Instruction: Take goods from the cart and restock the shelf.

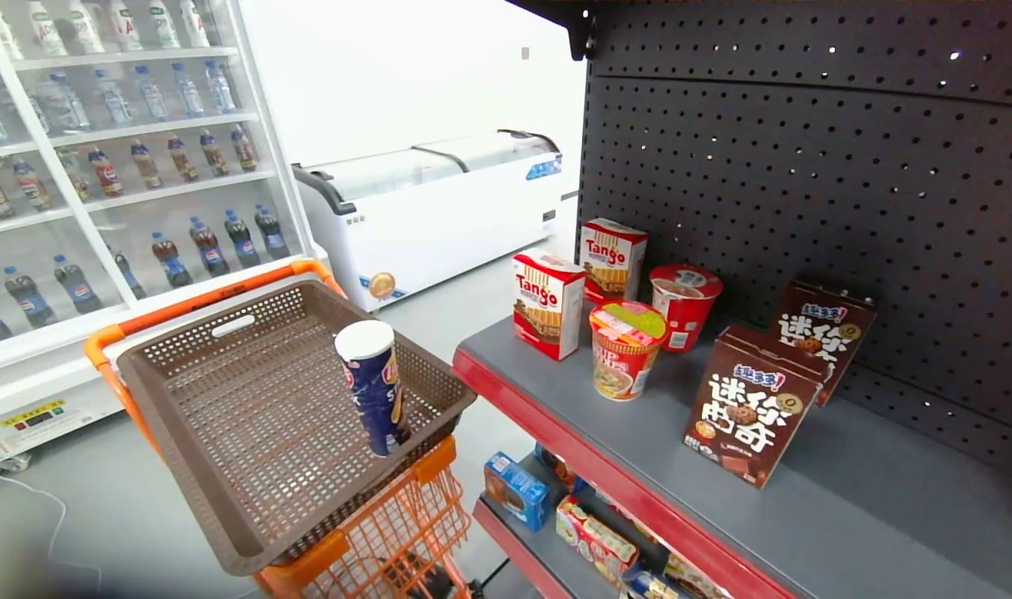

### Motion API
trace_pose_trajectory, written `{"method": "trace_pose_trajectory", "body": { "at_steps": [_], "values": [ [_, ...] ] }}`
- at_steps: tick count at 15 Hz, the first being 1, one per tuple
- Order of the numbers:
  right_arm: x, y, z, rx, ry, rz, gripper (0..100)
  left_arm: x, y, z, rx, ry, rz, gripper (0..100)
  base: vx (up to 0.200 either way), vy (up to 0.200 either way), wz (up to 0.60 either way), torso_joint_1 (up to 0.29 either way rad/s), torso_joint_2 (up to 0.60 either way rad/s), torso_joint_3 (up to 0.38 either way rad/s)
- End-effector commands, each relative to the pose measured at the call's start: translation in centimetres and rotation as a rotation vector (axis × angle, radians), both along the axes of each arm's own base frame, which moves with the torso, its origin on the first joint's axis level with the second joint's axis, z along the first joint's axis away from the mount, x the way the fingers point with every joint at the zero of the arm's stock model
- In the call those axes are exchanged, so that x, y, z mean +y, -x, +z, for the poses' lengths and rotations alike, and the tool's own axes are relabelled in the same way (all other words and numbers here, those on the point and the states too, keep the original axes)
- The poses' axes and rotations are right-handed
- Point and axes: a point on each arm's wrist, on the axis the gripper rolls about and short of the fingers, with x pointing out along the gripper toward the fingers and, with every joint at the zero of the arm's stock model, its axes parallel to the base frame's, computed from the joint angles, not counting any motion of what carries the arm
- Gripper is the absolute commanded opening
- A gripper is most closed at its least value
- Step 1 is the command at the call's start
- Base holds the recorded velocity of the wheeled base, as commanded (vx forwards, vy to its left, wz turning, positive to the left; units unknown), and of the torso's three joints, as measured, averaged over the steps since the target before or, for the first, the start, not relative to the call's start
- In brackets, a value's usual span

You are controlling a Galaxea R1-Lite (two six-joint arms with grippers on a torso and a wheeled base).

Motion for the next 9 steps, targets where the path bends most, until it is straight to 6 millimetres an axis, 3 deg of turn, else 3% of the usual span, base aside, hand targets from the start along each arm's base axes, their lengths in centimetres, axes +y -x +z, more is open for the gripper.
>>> {"method": "trace_pose_trajectory", "body": {
  "at_steps": [1, 3, 5, 6, 7, 9],
  "values": [
    [0.0, 0.0, 0.0, 0.0, -0.001, 0.001, 100, 0.0, 0.0, 0.0, 0.001, 0.0, 0.004, 100, 0.0, 0.0, 0.0, 0.0, 0.0, 0.0],
    [0.0, 0.0, 0.0, 0.0, -0.001, 0.001, 100, 0.0, 0.5, 1.6, -0.061, -0.028, 0.02, 100, 0.0, 0.0, 0.0, 0.0, 0.0, 0.0],
    [0.0, 0.0, 0.0, 0.0, -0.001, 0.001, 100, 0.0, 1.0, 8.3, -0.083, -0.075, 0.021, 100, 0.0, 0.0, 0.0, 0.0, 0.0, 0.0],
    [0.0, 0.0, 0.0, 0.0, -0.001, 0.001, 100, 0.0, 0.6, 10.4, -0.071, -0.086, 0.019, 100, 0.0, 0.0, 0.0, 0.0, 0.0, 0.0],
    [0.0, 0.0, 0.0, 0.0, -0.001, 0.001, 100, 0.0, -1.7, 12.6, 0.014, -0.118, 0.004, 100, 0.0, 0.0, 0.0, 0.0, 0.0, 0.0],
    [0.0, 0.0, 0.0, 0.0, -0.001, 0.001, 100, 0.0, -6.0, 14.3, 0.141, -0.156, -0.019, 100, 0.0, 0.0, 0.0, 0.0, 0.0, 0.0]
  ]
}}
